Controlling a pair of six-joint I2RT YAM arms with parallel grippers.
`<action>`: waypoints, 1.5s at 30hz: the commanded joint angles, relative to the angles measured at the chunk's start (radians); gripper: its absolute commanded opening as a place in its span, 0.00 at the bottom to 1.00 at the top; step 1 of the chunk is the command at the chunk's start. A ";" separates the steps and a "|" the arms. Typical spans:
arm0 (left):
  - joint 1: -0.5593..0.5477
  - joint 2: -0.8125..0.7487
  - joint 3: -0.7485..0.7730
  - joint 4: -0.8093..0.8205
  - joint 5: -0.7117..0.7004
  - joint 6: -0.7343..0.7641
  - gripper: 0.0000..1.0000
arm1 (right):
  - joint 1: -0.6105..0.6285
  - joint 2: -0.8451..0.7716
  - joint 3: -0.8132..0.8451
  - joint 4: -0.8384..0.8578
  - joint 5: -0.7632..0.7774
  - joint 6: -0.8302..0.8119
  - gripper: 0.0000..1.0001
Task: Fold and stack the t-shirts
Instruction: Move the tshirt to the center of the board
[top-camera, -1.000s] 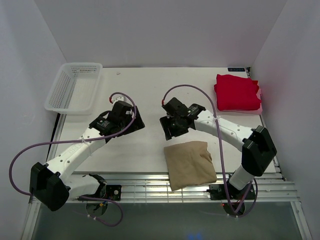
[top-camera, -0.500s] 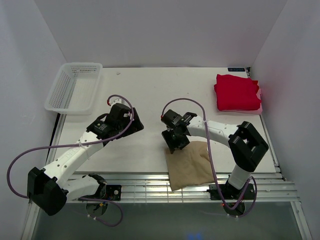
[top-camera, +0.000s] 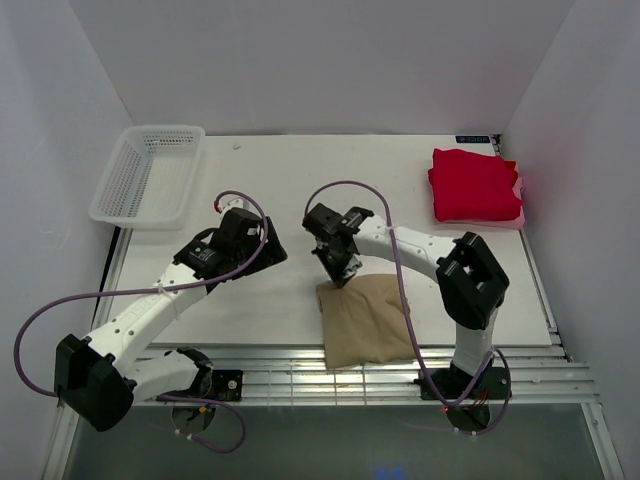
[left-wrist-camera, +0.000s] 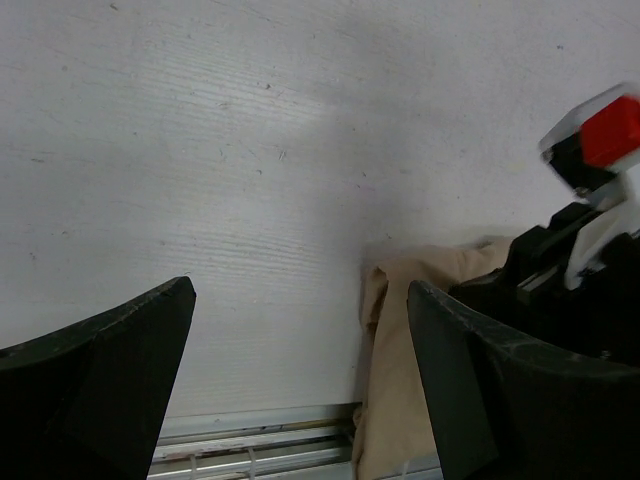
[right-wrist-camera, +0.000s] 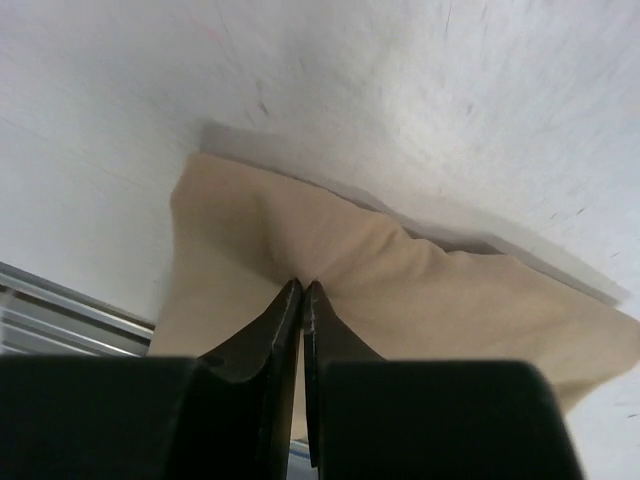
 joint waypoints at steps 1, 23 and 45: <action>0.006 -0.030 -0.014 -0.002 -0.010 -0.003 0.98 | 0.006 0.037 0.329 -0.084 0.117 -0.047 0.08; 0.008 -0.077 -0.045 0.015 -0.035 -0.019 0.98 | 0.003 -0.254 -0.335 -0.069 0.194 0.088 0.39; -0.052 0.446 0.191 0.383 0.215 0.040 0.80 | -0.018 -0.067 0.012 -0.041 0.373 0.119 0.52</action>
